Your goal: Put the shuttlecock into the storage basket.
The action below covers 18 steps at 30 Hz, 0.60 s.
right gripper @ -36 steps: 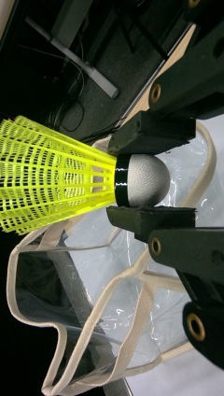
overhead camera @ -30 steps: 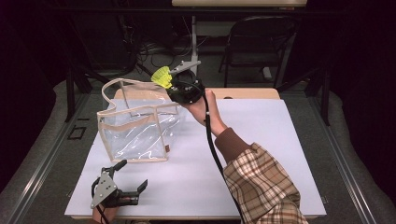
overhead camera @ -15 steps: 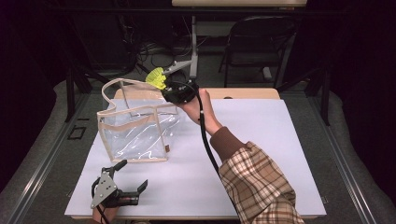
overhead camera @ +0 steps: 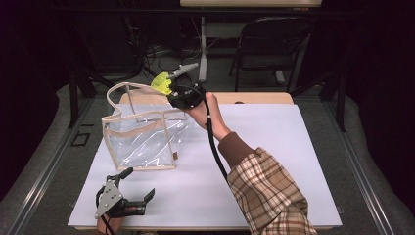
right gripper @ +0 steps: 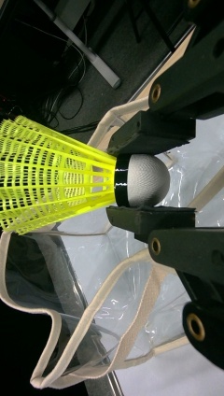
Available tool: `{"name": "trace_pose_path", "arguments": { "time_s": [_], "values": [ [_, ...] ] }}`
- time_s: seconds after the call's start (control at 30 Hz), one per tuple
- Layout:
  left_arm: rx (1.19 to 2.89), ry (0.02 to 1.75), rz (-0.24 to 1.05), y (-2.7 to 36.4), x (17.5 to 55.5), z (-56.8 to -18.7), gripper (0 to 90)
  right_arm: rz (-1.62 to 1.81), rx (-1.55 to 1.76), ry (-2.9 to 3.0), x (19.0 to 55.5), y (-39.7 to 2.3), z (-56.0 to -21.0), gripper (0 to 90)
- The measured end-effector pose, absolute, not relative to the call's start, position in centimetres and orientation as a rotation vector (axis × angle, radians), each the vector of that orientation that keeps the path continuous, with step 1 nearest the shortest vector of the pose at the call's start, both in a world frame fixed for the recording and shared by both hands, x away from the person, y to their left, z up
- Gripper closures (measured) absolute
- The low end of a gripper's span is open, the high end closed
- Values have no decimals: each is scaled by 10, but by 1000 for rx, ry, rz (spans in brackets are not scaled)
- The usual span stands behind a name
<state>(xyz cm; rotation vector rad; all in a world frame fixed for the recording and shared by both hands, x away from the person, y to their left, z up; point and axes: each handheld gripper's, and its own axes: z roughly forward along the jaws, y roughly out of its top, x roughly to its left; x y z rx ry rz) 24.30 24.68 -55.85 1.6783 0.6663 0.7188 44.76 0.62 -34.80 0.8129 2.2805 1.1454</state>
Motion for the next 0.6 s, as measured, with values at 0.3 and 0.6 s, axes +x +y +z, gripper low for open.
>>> {"name": "trace_pose_path", "arguments": {
  "time_s": [0.3,0.6],
  "values": [
    [1681,664,721,246,243,-558,7,1128,806,2301,449,8,-351,654],
    [1679,663,721,247,243,-558,7,1123,802,2315,452,8,-349,654]
  ]
}}
